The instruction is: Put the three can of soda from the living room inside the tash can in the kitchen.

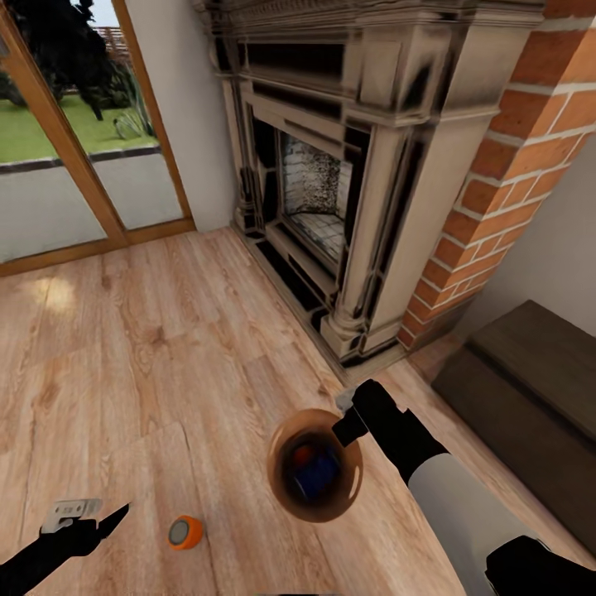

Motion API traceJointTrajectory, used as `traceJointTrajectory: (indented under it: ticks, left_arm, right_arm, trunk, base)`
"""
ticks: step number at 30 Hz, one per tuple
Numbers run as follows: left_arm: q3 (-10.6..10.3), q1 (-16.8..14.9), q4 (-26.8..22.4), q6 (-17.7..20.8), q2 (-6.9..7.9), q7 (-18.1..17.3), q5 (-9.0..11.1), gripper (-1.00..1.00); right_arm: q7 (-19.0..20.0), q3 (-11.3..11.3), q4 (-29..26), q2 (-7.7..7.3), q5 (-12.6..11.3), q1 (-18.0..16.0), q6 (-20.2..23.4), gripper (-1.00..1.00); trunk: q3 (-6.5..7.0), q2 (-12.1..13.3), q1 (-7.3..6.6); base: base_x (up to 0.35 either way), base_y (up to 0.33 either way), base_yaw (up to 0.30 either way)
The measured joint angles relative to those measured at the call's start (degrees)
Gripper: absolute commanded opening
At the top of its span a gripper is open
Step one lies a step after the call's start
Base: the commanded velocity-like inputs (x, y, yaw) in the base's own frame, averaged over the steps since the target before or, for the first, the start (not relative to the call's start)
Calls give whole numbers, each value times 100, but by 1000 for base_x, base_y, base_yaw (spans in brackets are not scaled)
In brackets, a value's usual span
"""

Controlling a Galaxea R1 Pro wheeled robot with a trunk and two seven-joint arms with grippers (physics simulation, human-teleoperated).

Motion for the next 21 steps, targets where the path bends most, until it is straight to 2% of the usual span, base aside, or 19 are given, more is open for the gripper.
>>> traceJointTrajectory:
  ticks: [11, 14, 18, 21]
  left_arm:
    - [0, 0, 0, 0, 0, 0, 0, 100]
    - [0, 0, 0, 0, 0, 8, -1, 100]
    - [0, 2, 0, -5, 0, 27, -1, 100]
    - [0, 2, 0, -7, 0, 28, -1, 100]
  right_arm:
    - [-114, -38, -1, -6, -42, 0, 10, -100]
    - [-115, -58, 0, -8, -90, 0, 18, -100]
    - [-96, -110, 57, -43, -24, 1, -1, -100]
    - [-66, -295, 65, -52, -65, 0, 8, -100]
  trunk:
    - [0, 0, 0]
    - [0, 0, 0]
    - [0, 0, 0]
    - [0, 0, 0]
  base:
    - [16, -10, 243]
    - [76, -69, 91]
    - [84, -28, 15]
    - [63, -9, 5]
